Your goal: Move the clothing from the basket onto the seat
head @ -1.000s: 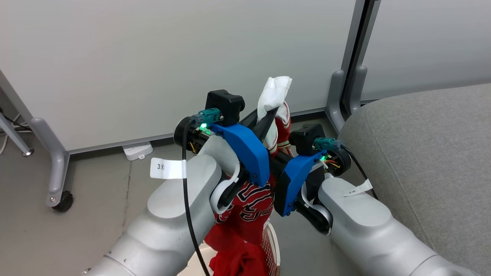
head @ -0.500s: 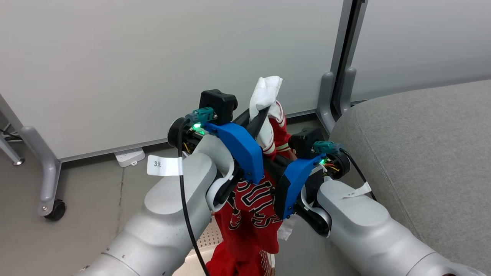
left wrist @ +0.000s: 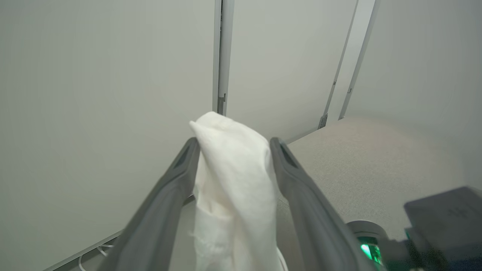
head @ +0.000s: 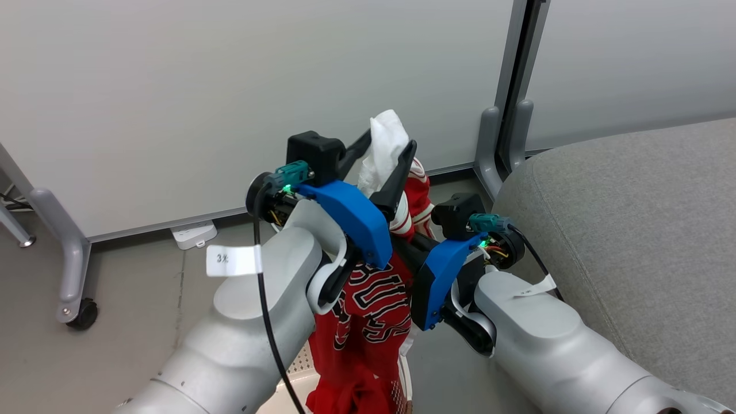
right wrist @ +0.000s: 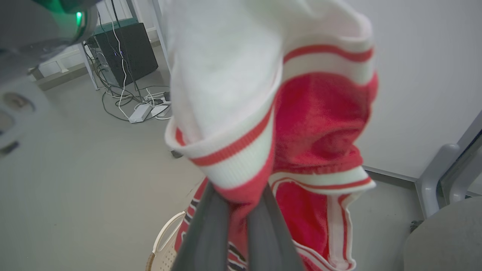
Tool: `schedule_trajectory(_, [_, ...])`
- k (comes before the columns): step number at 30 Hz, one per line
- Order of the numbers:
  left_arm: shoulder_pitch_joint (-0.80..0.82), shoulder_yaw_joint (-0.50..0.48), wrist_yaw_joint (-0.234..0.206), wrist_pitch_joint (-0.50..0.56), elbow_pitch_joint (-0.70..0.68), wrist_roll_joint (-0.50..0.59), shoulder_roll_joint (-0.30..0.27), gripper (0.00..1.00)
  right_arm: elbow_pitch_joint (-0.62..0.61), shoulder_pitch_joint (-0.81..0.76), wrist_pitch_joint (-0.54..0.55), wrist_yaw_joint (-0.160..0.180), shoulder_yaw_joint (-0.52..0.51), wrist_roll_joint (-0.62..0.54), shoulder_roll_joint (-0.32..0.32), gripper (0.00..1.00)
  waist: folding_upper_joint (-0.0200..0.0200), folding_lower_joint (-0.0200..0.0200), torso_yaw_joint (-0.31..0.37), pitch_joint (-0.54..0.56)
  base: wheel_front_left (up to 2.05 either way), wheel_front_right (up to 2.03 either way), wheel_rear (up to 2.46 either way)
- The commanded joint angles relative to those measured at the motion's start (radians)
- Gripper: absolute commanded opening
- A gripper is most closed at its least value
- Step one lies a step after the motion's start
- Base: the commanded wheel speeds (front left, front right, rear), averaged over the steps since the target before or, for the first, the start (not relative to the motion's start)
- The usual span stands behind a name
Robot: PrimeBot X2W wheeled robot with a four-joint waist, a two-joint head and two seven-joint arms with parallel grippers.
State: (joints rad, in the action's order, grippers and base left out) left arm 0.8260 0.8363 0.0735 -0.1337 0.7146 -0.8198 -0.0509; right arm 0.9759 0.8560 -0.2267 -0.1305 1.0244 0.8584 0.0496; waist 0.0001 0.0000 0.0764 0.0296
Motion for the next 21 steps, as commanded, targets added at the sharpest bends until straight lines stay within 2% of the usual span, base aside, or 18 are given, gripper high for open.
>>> schedule_trajectory(1, [-0.010,-0.007,-0.005,-0.014,-0.002,-0.001,-0.004,1.00,-0.002,0.016,-0.007,0.000,0.001,0.006,0.001,0.00,-0.0001,0.0000,-0.002,0.000,0.00,0.00,0.00])
schedule_trajectory(6, [-0.101,-0.019,0.005,-0.105,-0.055,0.016,-0.054,1.00,0.007,0.029,-0.023,0.000,-0.002,0.001,0.001,0.00,-0.0001,0.0000,-0.004,-0.006,0.00,0.00,0.00])
schedule_trajectory(10, [-0.223,-0.056,0.008,-0.130,-0.143,0.053,-0.117,1.00,0.016,0.034,-0.031,0.000,-0.012,-0.004,0.001,0.00,-0.0001,0.0000,-0.005,-0.014,0.00,0.00,0.00])
schedule_trajectory(16, [-0.459,-0.226,-0.032,-0.131,-0.355,0.199,-0.184,1.00,0.021,0.052,-0.038,0.000,-0.042,-0.015,0.001,0.00,-0.0001,0.0000,-0.012,-0.026,0.00,0.00,0.00])
schedule_trajectory(19, [-0.576,-0.306,-0.040,-0.132,-0.424,0.261,-0.181,1.00,0.016,0.049,-0.039,0.000,-0.052,-0.024,0.001,0.00,-0.0001,0.0000,-0.013,-0.029,0.00,0.00,0.00])
schedule_trajectory(21, [-0.637,-0.345,-0.029,-0.132,-0.444,0.292,-0.179,1.00,0.014,0.048,-0.040,0.000,-0.060,-0.028,0.001,0.00,-0.0001,0.0000,-0.016,-0.030,0.00,0.00,0.00])
